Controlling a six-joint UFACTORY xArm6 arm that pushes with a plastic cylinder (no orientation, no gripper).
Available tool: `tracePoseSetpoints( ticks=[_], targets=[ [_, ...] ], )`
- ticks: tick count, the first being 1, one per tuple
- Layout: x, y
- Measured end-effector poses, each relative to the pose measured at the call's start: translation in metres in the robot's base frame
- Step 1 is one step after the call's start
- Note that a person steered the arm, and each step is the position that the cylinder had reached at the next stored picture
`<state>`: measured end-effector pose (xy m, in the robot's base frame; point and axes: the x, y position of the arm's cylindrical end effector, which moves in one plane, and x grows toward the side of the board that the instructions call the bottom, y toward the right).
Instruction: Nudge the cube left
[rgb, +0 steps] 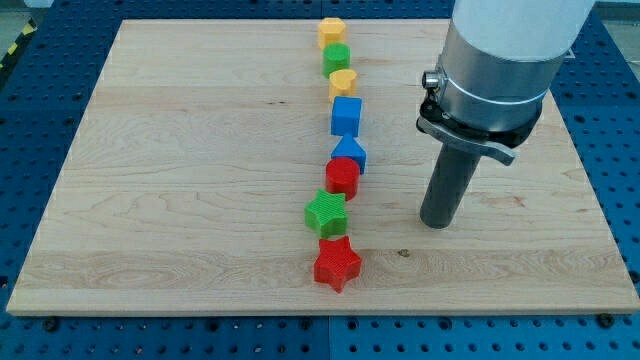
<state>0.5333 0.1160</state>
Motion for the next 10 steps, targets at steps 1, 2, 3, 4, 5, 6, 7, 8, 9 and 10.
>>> tracePoseSetpoints(
  ticks=[1, 2, 3, 4, 5, 6, 7, 8, 9, 10],
  targets=[
    [-0.001, 0.0],
    [-0.019, 0.002],
    [-0.059, 0.011],
    [-0.113, 0.021],
    [-0.118, 0.021],
    [-0.118, 0.021],
    [-0.118, 0.012],
    [-0.122, 0.009],
    [-0.13, 0.007],
    [-0.13, -0.013]
  ],
)
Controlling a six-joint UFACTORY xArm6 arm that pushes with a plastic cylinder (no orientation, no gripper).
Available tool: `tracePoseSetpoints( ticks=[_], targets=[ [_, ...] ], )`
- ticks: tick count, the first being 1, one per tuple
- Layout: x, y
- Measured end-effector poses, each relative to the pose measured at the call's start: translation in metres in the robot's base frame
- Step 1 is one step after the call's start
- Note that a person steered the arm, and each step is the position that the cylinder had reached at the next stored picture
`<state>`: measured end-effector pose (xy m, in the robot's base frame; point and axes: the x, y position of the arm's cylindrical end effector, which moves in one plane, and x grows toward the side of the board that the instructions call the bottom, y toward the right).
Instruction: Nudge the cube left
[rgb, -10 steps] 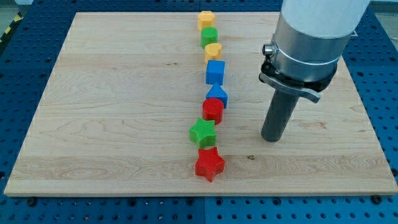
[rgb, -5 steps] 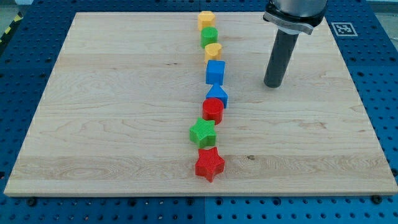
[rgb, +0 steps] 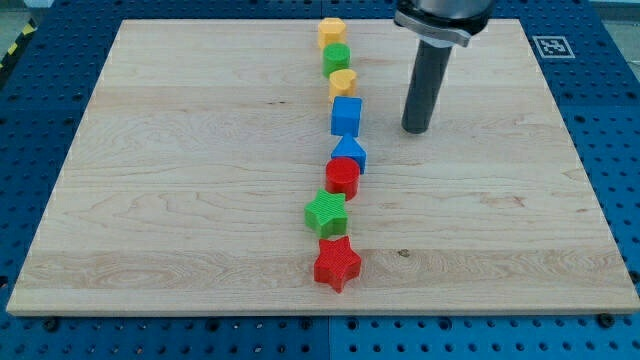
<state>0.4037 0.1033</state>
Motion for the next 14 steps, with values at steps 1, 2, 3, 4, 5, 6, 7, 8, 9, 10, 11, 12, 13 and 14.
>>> tracePoseSetpoints(
  ticks=[1, 2, 3, 4, 5, 6, 7, 8, 9, 10, 11, 12, 13, 14],
  targets=[
    [0.0, -0.024],
    [0.0, -0.027],
    [0.0, -0.027],
    [0.0, -0.03],
    [0.0, -0.038],
    [-0.002, -0.044],
    [-0.025, -0.046],
    [-0.029, -0.064],
    [-0.027, -0.071],
    [-0.027, -0.059],
    [-0.027, -0.052],
    [-0.019, -0.062],
    [-0.004, -0.066],
    [-0.002, -0.074]
  ],
)
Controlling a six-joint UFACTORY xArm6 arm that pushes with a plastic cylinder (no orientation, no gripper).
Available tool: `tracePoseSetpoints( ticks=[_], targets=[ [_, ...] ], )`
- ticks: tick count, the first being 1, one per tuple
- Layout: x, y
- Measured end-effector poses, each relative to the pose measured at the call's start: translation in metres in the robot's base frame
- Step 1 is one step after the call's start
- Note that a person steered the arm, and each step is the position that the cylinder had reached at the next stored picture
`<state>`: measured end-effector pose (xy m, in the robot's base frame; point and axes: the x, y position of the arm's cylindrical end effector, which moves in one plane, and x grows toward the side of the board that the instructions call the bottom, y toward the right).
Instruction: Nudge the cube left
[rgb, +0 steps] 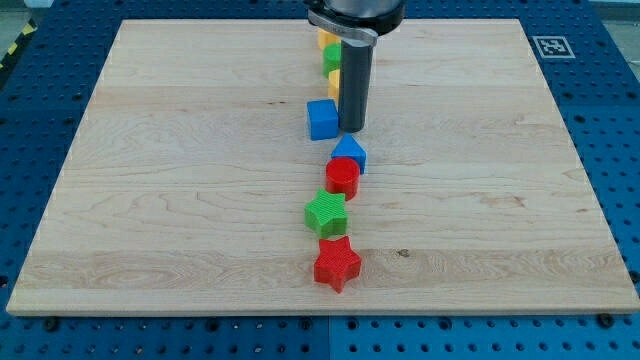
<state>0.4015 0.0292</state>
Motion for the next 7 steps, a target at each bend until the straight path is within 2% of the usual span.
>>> tracePoseSetpoints(
  ticks=[5, 7],
  targets=[
    [0.0, -0.039],
    [0.0, -0.022]
  ],
)
